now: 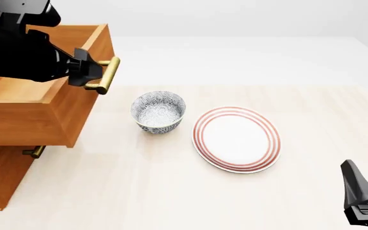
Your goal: Open the top drawer of the cabinet.
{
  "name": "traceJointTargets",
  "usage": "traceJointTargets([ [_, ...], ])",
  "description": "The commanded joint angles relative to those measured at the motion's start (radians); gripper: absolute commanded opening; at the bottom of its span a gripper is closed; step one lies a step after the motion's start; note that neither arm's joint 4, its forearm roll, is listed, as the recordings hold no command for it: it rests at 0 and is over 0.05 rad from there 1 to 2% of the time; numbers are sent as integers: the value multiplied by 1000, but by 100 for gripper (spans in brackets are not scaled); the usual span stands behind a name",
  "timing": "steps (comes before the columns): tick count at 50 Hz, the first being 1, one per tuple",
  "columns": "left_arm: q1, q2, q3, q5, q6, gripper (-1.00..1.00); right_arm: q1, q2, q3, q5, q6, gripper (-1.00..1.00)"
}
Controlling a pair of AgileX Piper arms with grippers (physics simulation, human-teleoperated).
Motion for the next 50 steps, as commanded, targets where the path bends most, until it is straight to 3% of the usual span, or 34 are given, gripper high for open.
traceJointTargets([
  [1,-1,-23,2,14,-30,100,0,-1,1,0,-1,100],
  [50,31,-154,-16,89,-10,100,1,-4,2,2,-1,100],
])
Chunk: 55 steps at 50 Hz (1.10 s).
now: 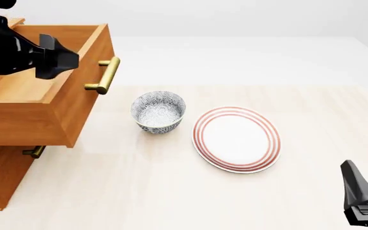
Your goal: Open the top drawer of the cabinet.
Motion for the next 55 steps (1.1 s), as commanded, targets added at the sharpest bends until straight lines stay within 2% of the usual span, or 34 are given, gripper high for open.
traceJointTargets([
  [1,3,-34,4,24,-33,100,0,0,1,-1,0,100],
  [29,41,-197,23,61,-21,100,0,7,0,-7,0,100],
  [55,97,-298,4,115,44,100,0,6,0,-7,0,100],
])
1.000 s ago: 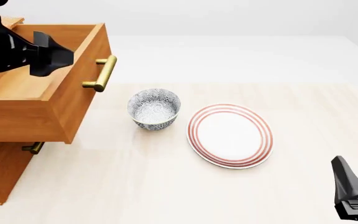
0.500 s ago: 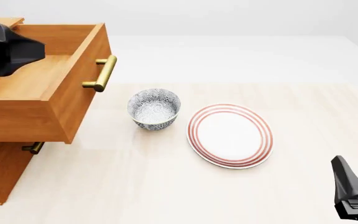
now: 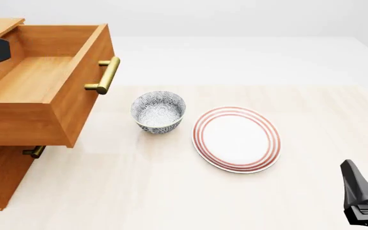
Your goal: Open the top drawer of the cabinet.
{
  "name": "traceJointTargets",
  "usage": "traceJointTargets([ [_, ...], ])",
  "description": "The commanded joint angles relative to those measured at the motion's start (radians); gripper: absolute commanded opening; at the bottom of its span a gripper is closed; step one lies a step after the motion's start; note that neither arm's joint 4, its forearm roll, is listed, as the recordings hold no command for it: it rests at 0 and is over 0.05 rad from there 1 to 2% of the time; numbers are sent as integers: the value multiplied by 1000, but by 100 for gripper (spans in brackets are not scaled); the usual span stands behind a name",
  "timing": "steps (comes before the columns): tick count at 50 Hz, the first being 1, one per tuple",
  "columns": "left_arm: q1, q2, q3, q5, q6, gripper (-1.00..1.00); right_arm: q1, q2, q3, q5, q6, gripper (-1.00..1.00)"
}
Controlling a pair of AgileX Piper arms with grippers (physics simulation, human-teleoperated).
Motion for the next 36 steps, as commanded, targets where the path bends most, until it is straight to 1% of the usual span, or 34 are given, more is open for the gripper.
traceJointTargets([
  [1,22,-33,-5,21,-4,100,0,-1,1,0,0,100],
  [7,35,-50,-35,30,15,100,0,-1,1,0,0,100],
  [14,40,-58,-45,41,27,100,0,-1,1,0,0,100],
  [25,44,-78,-98,66,61,100,0,-1,1,0,0,100],
  [29,42,-90,-121,77,80,100,0,-1,1,0,0,100],
  [36,27,-106,-134,77,91,100,0,-1,1,0,0,100],
])
